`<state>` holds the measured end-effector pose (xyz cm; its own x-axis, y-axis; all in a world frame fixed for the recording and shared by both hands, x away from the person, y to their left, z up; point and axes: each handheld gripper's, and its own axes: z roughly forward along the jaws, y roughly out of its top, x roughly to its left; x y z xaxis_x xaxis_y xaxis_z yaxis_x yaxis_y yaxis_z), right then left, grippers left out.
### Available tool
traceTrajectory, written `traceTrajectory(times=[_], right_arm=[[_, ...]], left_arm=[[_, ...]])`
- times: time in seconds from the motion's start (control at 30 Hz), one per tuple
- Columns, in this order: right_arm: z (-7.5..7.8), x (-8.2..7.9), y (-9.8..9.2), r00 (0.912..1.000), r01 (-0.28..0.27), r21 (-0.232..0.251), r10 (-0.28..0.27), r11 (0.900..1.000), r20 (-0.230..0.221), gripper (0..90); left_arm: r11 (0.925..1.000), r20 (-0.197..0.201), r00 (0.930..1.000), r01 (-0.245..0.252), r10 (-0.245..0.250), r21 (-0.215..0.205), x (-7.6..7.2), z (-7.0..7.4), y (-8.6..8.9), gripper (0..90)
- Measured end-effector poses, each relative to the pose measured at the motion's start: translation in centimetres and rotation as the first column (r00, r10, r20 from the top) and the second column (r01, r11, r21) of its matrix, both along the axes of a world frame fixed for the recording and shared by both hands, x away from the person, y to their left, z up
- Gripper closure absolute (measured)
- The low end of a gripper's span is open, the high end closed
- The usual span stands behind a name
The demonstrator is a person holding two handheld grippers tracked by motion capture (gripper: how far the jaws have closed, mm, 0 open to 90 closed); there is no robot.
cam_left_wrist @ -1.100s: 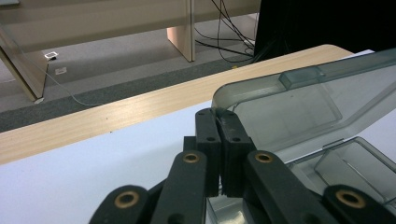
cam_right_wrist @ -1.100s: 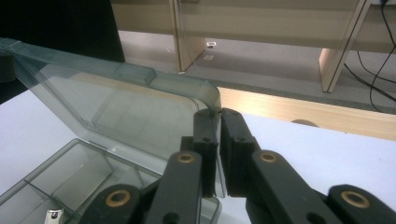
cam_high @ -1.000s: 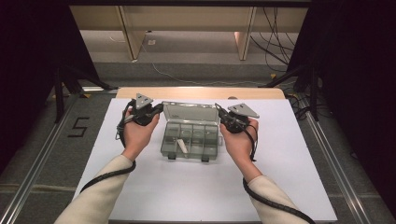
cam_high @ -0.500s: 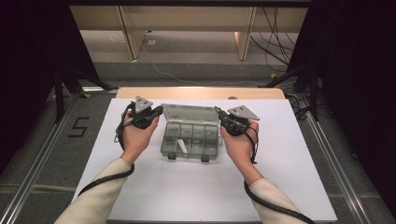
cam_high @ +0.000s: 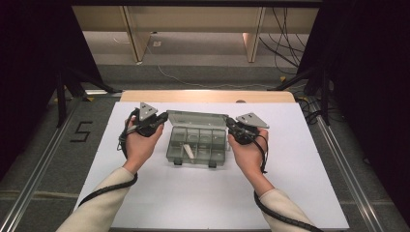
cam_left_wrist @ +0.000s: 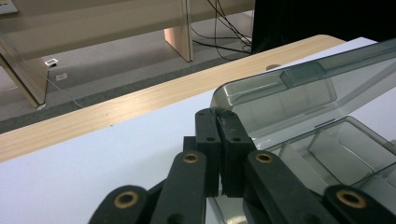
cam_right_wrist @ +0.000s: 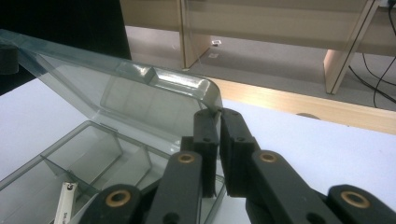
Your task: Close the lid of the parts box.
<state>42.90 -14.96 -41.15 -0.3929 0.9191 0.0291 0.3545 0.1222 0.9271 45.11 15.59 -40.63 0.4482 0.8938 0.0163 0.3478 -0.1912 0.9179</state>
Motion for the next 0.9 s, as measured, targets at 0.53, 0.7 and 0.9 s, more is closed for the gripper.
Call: traceTrajectory(times=[0.53,0.7,0.9], right_arm=[[-0.3,-0.9,0.0,1.0000,-0.002,-0.012,0.002,1.000,0.000,86.5],[-0.4,-1.1,-0.1,0.9999,-0.012,-0.021,0.012,1.000,0.005,86.5],[-0.6,-1.4,-0.1,0.9999,-0.015,-0.030,0.015,0.999,0.005,86.5]], left_arm=[[0.9997,0.012,0.9999,0.012,-0.012,0.021,-0.9,-0.4,0.1,87.5],[0.9995,0.011,0.9998,0.018,-0.018,0.024,-1.1,-0.5,0.1,87.4],[0.9993,0.016,0.9996,0.021,-0.021,0.032,-1.5,-0.7,0.1,87.4]])
